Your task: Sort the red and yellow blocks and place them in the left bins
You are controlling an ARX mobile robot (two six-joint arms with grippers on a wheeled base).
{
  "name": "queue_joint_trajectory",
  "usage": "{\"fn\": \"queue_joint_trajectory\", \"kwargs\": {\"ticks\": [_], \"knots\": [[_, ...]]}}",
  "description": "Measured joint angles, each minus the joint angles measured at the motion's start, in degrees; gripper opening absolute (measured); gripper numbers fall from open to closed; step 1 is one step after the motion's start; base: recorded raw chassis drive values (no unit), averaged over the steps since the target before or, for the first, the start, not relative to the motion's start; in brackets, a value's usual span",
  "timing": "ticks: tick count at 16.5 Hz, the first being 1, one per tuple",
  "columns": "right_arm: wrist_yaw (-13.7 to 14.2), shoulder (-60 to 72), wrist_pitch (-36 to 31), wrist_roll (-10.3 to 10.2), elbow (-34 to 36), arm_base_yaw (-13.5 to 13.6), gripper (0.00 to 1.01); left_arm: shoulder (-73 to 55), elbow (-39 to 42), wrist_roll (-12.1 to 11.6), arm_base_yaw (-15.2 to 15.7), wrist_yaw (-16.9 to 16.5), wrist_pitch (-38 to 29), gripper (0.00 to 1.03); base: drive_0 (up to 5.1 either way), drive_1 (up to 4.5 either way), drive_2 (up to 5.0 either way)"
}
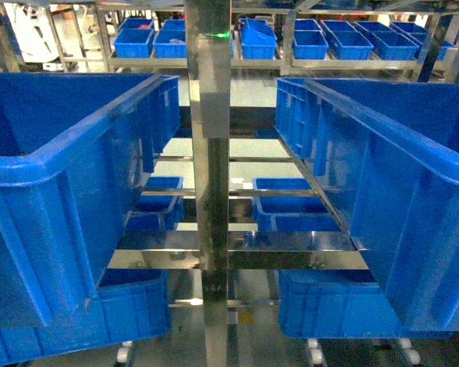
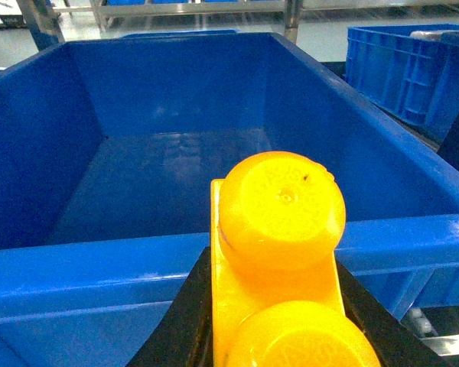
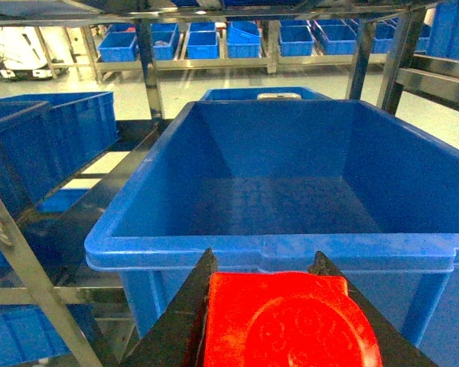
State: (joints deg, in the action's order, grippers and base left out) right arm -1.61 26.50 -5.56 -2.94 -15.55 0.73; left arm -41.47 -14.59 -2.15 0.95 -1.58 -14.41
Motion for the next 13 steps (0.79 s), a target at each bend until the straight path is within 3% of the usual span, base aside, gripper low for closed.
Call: {"fn": "queue_joint_trajectory", "kwargs": {"ticks": [5, 7, 11, 13], "knots": [[0.0, 0.0, 0.0, 0.0, 0.0, 0.0, 0.28, 1.73, 0.0, -0.28, 1.38, -1.22, 1.9, 0.27, 0.0, 0.0, 0.0], [0.0, 0.0, 0.0, 0.0, 0.0, 0.0, 0.28, 5.18, -0.11, -1.03, 3.58, -2.69, 4.61, 0.27, 0.0, 0.0, 0.0], [0.0, 0.0, 0.0, 0.0, 0.0, 0.02, 0.28, 10.54, -6.23, -1.29, 8.94, -8.63, 8.9, 0.27, 0.0, 0.0, 0.0], [0.0, 0.0, 0.0, -0.02, 0.0, 0.0, 0.28, 9.57, -7.69, -1.33, 8.44, -9.27, 7.63, 0.27, 0.0, 0.0, 0.0]]}}
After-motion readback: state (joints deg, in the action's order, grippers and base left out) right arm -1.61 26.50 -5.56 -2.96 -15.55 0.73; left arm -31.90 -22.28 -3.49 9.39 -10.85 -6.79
